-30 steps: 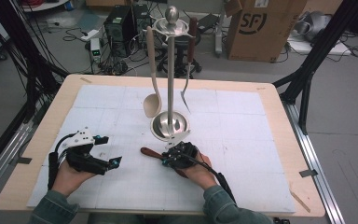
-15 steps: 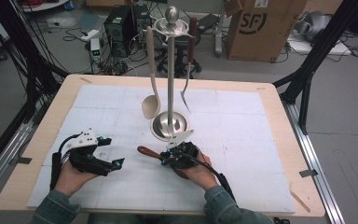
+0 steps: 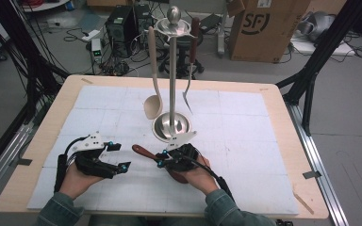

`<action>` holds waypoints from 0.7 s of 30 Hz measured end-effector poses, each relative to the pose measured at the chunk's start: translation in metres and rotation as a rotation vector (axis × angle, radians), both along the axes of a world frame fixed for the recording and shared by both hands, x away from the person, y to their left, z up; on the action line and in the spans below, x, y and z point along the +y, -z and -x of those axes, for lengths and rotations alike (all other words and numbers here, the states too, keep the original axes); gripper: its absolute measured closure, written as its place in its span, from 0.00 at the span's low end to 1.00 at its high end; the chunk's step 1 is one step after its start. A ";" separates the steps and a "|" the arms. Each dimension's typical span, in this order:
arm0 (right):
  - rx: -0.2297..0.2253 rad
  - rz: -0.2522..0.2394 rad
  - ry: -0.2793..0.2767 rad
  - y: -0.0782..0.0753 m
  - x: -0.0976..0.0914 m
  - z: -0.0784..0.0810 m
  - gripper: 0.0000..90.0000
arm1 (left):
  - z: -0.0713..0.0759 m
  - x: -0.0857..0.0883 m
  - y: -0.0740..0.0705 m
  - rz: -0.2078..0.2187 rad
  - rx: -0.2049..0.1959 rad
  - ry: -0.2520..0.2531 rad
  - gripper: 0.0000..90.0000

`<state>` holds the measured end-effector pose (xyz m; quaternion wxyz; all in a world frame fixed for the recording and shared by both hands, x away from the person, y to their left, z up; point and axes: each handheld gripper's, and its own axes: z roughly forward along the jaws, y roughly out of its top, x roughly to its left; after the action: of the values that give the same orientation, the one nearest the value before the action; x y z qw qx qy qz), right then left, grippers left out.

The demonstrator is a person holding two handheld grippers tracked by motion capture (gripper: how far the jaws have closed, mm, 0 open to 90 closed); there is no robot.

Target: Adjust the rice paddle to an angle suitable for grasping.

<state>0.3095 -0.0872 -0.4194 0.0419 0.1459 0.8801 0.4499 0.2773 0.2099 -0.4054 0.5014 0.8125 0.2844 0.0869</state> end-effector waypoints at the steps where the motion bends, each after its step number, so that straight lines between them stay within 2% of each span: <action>1: -0.001 -0.005 -0.002 -0.001 0.001 0.001 0.87 | 0.000 0.000 0.000 -0.003 -0.002 0.006 0.26; 7: -0.009 -0.023 -0.016 -0.003 0.007 0.004 0.87 | 0.001 -0.004 0.000 0.006 0.003 0.026 0.34; 16: -0.012 -0.065 -0.020 -0.005 0.014 0.005 0.87 | 0.001 -0.010 0.001 0.010 0.016 0.047 0.39; 21: 0.008 -0.063 -0.014 -0.004 0.014 0.005 0.87 | 0.002 -0.012 0.000 0.020 0.014 0.059 0.39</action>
<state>0.3041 -0.0732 -0.4153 0.0308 0.1429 0.8666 0.4770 0.2749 0.1978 -0.4052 0.5098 0.8160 0.2649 0.0636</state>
